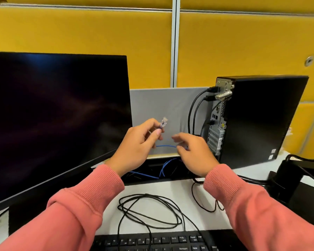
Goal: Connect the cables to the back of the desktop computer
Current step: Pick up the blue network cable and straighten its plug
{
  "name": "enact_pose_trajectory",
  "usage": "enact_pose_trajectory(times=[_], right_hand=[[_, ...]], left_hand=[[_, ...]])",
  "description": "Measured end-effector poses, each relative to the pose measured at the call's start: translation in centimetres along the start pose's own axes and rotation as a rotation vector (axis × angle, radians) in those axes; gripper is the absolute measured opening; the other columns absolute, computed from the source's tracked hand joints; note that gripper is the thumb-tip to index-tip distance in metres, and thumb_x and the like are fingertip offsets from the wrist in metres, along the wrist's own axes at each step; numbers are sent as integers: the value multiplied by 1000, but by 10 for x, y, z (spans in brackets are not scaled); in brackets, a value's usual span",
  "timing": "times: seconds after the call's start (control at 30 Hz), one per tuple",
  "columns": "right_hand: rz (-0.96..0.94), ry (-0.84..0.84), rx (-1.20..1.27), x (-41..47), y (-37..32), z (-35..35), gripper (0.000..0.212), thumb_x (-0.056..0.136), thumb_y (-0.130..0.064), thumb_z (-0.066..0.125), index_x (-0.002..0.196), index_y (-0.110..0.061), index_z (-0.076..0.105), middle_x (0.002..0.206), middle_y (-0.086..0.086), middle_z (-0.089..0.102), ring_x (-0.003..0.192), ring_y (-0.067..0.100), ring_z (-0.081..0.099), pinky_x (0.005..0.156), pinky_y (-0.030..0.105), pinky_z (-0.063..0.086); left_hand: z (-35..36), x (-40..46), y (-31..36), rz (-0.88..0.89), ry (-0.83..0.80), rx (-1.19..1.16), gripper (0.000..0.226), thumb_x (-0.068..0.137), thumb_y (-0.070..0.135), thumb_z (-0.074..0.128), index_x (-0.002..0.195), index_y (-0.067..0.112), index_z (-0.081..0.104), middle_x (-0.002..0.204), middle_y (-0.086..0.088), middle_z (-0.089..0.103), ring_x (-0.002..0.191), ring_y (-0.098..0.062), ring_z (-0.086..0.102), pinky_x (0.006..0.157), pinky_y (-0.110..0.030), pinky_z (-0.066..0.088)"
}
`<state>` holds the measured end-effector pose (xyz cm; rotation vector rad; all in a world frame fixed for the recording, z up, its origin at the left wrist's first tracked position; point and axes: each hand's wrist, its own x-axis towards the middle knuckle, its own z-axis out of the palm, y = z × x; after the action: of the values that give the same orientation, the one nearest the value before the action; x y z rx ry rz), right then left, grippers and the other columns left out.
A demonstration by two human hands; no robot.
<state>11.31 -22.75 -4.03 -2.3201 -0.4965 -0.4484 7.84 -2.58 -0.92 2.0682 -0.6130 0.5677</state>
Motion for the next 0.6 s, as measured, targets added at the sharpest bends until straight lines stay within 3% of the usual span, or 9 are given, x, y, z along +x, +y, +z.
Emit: enact_pose_trajectory(times=[0.07,0.17,0.27,0.37,0.5,0.6], right_hand=[[-43,139,259,-6,-22,-19,31,94,-8,63,120,-22,71,108,-5,73,91,6,66,88,28,56],[-151,187,534,-19,-53,-43,29,90,-11,73,115,-25,74,101,-5,73,80,7,66,79,27,58],[-213,247,537,-31,-69,-54,25,88,-13,77,111,-23,76,100,-4,70,82,15,68,76,33,59],[-204,320,506,-39,-73,-59,19,88,-12,77,105,-22,77,95,-7,69,81,13,67,74,30,58],[-150,329,552,-49,-74,-62,20,89,-10,75,105,-22,78,91,-5,73,85,14,70,77,29,60],[-98,332,646,-55,-75,-63,20,90,-7,74,104,-20,78,90,0,75,86,16,72,79,30,61]], left_hand=[[2,1,7,31,12,12,12,105,18,56,100,21,67,87,6,72,72,-15,67,71,-28,55],[7,1,19,79,14,9,12,105,17,58,100,22,68,87,5,71,78,-18,69,74,-33,56],[10,0,36,107,5,-47,12,105,16,58,104,21,68,90,4,73,83,-17,71,76,-27,57],[11,-3,49,137,-2,-20,12,104,18,59,105,25,69,89,7,71,83,-16,69,73,-27,56],[9,-10,58,165,-10,12,10,103,22,62,103,29,70,84,10,69,73,-13,60,64,-16,43],[9,-13,61,158,-21,-25,8,101,26,65,101,31,71,80,5,69,71,-18,58,62,-24,45]])
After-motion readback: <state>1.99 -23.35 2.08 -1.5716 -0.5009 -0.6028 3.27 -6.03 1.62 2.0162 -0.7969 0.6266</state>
